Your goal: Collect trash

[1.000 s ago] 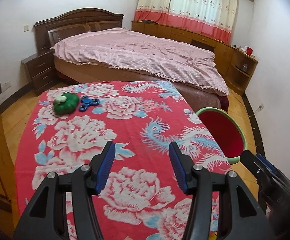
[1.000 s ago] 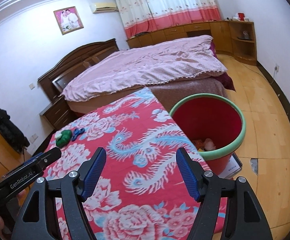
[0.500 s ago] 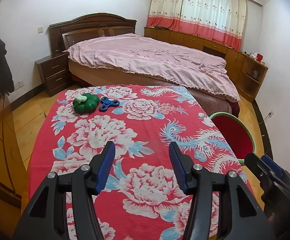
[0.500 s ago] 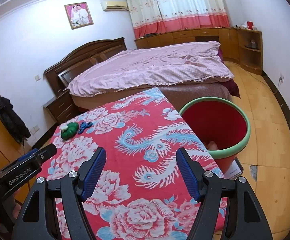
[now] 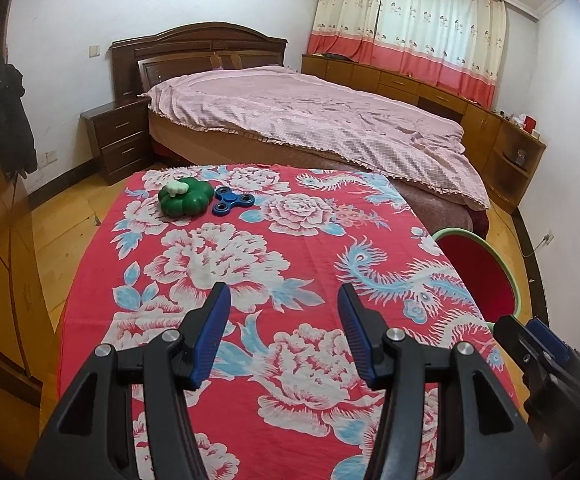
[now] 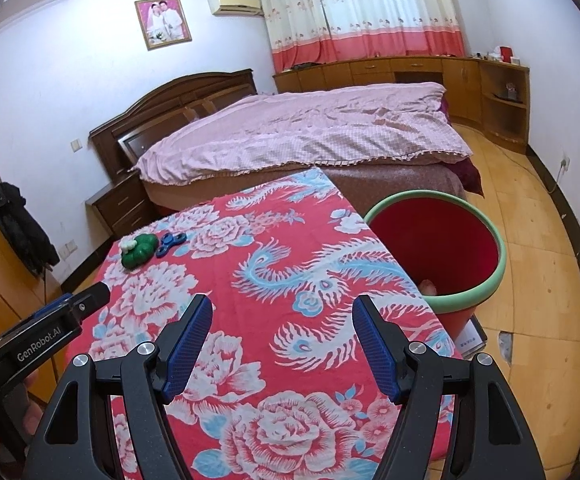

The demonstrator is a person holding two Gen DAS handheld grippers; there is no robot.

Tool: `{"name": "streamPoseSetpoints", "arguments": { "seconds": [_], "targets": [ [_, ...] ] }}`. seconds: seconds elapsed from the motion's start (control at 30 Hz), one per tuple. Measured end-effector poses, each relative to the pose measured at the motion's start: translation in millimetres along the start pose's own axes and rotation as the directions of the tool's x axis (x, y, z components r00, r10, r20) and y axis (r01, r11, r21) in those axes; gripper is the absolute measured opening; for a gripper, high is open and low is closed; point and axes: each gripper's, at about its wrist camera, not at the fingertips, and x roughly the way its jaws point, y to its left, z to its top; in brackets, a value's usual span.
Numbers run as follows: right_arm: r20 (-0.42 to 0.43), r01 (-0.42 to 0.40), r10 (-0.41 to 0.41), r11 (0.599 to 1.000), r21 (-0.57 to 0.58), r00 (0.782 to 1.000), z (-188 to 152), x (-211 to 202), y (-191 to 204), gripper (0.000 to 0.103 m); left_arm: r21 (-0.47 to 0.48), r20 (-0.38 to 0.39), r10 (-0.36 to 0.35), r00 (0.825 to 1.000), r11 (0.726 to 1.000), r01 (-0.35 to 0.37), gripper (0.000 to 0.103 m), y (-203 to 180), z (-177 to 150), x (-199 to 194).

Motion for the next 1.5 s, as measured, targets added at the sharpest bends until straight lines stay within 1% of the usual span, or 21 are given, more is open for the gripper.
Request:
{"name": "streamPoseSetpoints", "arguments": {
  "seconds": [0.5,1.5],
  "targets": [
    [-0.008,0.002,-0.002,1.000,-0.004,1.000,-1.4,1.8,-0.7,0.074,-0.006,-0.002,0.033,0.999,0.999,-0.033,0.056,2.5,-0.8,2.2],
    [-0.009,0.002,-0.002,1.000,-0.004,1.000,-1.0,2.0,-0.5,0.074,-0.006,-0.004,0.032,0.999,0.999,-0.032,0.056,4.2,-1.0,3.0]
  ]
}}
